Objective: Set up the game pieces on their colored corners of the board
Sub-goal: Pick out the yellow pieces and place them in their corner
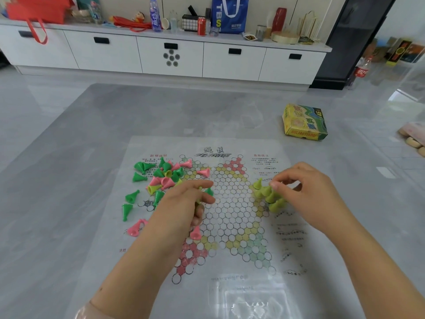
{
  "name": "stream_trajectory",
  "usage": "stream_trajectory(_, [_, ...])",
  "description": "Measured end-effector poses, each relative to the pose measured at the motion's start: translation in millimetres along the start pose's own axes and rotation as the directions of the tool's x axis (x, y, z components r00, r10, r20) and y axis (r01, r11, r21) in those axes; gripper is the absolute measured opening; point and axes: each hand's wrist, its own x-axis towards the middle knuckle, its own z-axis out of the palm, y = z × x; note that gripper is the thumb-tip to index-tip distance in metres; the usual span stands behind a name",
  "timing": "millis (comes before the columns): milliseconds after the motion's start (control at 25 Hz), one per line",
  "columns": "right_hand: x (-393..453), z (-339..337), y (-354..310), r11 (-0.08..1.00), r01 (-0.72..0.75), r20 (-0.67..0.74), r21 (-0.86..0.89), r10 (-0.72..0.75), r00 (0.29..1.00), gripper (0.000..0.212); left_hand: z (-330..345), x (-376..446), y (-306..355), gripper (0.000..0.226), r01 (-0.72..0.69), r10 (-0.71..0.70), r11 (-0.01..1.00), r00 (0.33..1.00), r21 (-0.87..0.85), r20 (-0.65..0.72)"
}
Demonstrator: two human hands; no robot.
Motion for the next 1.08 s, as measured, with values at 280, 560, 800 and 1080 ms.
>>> stream_trajectory(280, [0.7, 13.6, 5.0, 0.977, 0.068, 0.092, -0.204, -0.050, 0.994, 0.006, 3.8, -1.1, -1.5, 0.024, -0.045, 0.045, 0.996, 0.999, 0.072, 0.001])
stream_trajectory(560, [-0.4, 13.4, 4.5, 0.964, 0.086, 0.110, -0.253, -0.060, 0.992, 0.008, 2.1, 0.2, -2.0, 0.019, -0.057, 0.057, 0.997, 0.998, 0.057, 0.006])
stream_trajectory(800, [-1.2, 12.1, 5.2, 0.963, 0.082, 0.116, -0.257, -0.053, 0.992, 0.007, -0.7, 1.8, -4.2, 0.014, -0.060, 0.059, 0.997, 0.998, 0.055, 0.027])
stream_trajectory(1080, [-0.5, 13.3, 5.8, 0.960, 0.083, 0.105, -0.266, -0.056, 0.993, 0.008, -1.3, 1.6, -4.2, 0.013, -0.055, 0.054, 0.997, 0.998, 0.052, 0.022])
